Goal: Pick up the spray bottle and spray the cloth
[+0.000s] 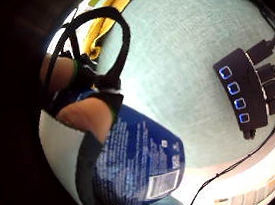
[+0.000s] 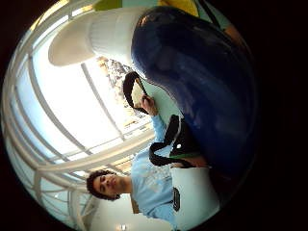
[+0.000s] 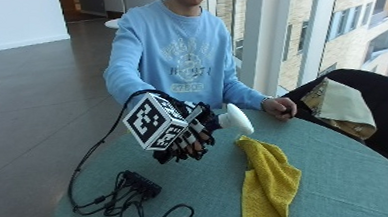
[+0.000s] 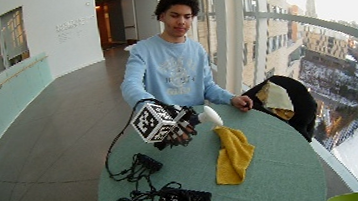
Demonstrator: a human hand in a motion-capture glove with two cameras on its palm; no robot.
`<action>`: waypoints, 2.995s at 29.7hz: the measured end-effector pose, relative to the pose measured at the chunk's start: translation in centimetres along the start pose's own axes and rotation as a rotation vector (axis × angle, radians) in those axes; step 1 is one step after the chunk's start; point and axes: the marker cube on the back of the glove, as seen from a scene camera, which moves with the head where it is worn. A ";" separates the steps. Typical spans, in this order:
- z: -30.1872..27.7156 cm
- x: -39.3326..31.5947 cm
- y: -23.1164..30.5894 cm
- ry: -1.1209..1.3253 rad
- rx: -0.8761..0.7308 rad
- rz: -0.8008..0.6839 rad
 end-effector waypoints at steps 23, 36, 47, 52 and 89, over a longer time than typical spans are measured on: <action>0.7 -0.6 -0.3 0.015 -0.070 0.011; 1.2 -1.0 -0.4 0.047 -0.093 0.017; 1.6 -1.0 -0.5 0.054 -0.103 0.027; 1.7 -1.0 -0.6 0.048 -0.110 0.030; 22.5 -23.6 -3.2 -0.219 0.252 -0.954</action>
